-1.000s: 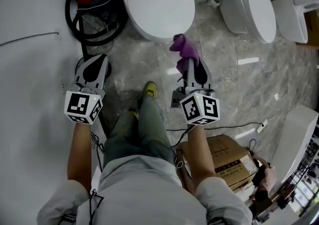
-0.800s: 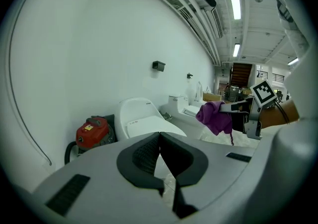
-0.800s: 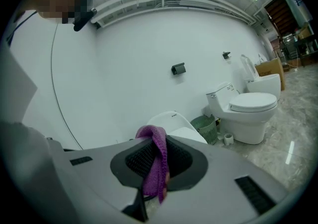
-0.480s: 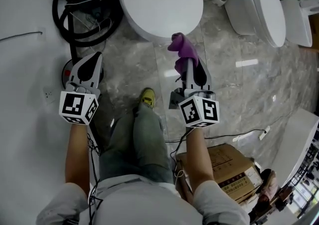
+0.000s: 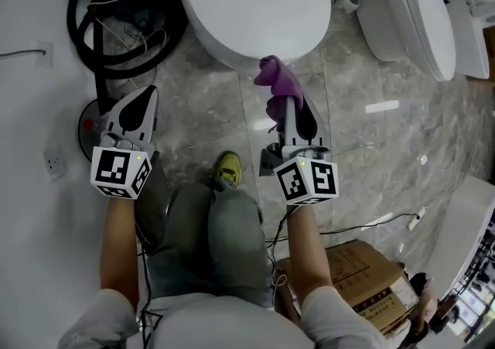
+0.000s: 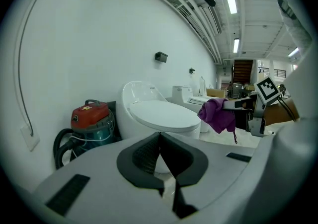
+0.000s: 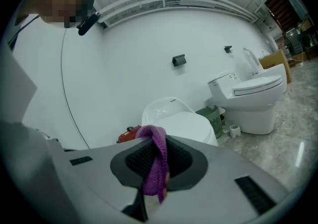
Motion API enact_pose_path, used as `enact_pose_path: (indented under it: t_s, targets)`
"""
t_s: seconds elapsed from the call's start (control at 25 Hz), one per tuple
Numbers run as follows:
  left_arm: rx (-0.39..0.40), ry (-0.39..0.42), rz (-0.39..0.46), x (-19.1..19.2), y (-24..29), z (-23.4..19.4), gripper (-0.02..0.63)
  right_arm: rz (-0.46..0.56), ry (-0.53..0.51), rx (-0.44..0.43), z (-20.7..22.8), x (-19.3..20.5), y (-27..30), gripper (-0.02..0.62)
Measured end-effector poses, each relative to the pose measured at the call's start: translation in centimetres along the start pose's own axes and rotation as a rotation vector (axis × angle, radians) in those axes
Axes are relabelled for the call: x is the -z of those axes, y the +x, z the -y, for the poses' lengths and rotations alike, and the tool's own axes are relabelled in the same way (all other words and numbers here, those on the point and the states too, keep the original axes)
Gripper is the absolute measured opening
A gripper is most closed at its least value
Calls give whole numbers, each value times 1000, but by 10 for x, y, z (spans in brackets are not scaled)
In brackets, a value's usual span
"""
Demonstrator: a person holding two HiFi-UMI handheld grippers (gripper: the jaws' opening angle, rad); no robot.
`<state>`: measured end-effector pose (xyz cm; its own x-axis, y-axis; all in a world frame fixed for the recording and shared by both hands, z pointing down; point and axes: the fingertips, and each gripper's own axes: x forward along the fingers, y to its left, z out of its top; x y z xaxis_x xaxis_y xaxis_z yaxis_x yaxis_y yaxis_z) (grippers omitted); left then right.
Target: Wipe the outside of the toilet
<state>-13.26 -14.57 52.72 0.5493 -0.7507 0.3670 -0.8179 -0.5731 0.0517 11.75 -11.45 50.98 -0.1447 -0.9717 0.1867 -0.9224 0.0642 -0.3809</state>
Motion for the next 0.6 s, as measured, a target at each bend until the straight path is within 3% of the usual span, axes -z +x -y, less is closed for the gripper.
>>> enact_pose_path:
  t_s: [0.6]
  targets:
    - [36, 36, 77, 95, 42, -2, 12, 47, -40, -177, -13, 99, 33, 55]
